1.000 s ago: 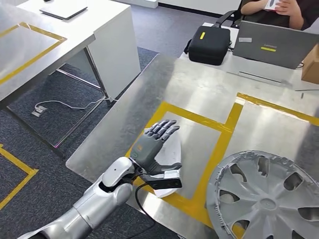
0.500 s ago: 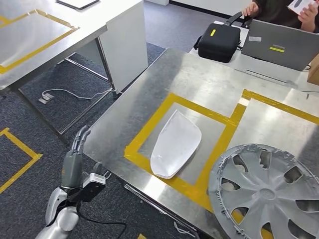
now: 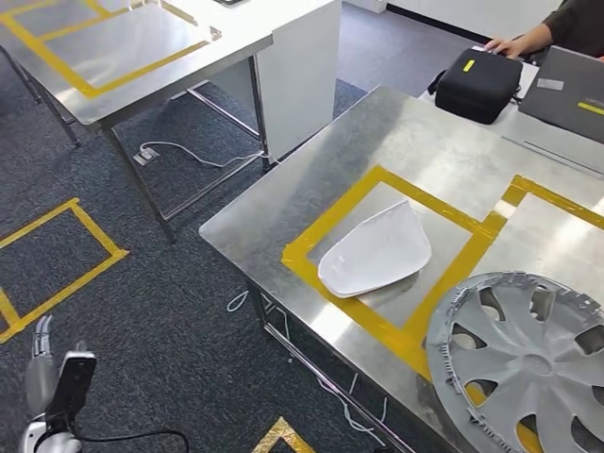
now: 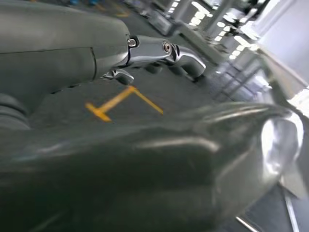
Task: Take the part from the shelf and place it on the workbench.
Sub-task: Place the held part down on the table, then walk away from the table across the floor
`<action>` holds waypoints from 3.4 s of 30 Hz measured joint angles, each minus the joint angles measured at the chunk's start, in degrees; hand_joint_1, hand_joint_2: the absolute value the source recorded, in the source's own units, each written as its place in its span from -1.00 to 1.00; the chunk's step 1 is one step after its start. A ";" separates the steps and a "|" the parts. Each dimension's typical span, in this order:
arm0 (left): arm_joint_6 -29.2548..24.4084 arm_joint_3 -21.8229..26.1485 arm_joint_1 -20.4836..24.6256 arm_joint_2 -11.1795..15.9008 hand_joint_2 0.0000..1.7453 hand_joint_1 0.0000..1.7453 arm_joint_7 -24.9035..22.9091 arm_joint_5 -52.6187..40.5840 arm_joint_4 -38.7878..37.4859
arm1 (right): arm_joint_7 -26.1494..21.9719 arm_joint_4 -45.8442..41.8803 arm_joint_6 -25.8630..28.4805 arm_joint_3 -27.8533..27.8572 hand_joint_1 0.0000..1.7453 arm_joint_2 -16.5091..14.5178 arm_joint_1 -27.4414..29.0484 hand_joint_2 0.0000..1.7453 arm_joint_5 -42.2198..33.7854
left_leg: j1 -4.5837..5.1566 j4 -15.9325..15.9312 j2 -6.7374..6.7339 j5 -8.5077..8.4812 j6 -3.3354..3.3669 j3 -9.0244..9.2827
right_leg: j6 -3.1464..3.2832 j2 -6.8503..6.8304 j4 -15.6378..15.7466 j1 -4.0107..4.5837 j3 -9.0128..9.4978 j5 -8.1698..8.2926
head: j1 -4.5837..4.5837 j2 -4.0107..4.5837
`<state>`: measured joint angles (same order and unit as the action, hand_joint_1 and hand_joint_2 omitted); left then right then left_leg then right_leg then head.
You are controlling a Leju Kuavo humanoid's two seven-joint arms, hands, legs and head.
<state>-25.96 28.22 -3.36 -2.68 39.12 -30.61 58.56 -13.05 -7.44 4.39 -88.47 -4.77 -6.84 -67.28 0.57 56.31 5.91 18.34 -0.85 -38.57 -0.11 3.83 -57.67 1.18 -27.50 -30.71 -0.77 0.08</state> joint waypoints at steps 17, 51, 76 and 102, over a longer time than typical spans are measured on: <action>4.92 18.97 4.70 -3.19 -1.00 -1.00 -30.66 -4.01 -40.32 | 0.97 0.72 -0.19 -0.01 -1.00 0.38 0.53 -1.00 0.20 | -2.00 0.59 -9.08 9.66 -1.71 8.87 | -2.87 -10.94 -1.88 -2.30 -8.55 6.99 | 0.15 0.01; 18.54 9.29 4.76 -8.74 0.00 -1.00 -28.28 -16.68 -45.48 | -1.25 0.95 1.47 -0.01 -1.00 -0.04 1.50 -1.00 3.96 | -0.99 -2.75 -7.06 8.92 0.95 11.52 | -2.68 -5.29 -9.58 -1.77 -12.18 2.36 | 0.81 0.01; 9.44 10.99 4.85 -10.05 -1.00 -1.00 -27.78 -16.78 -45.62 | 0.17 1.33 14.93 -0.01 -1.00 -1.09 2.13 -1.00 8.77 | -0.19 -1.28 -10.30 8.14 -0.58 9.21 | -0.87 -10.87 0.05 -0.63 -4.95 5.61 | -0.14 0.01; 18.09 11.19 4.73 -10.49 -1.00 -1.00 -25.20 -19.80 -45.88 | 0.62 1.34 9.01 0.15 -1.00 -0.15 2.27 -1.00 9.40 | -0.78 9.52 -6.43 9.90 -1.93 2.35 | 0.04 -8.06 0.37 -1.52 -3.39 4.19 | -0.36 0.01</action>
<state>-7.87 39.41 1.38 -13.16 13.92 -50.41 12.68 -12.44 -6.10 13.40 -88.32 -4.92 -4.57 -57.88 -0.21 65.83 -0.52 28.23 -2.78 -36.22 -0.07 -4.23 -57.31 -0.34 -30.89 -26.52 -1.13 0.09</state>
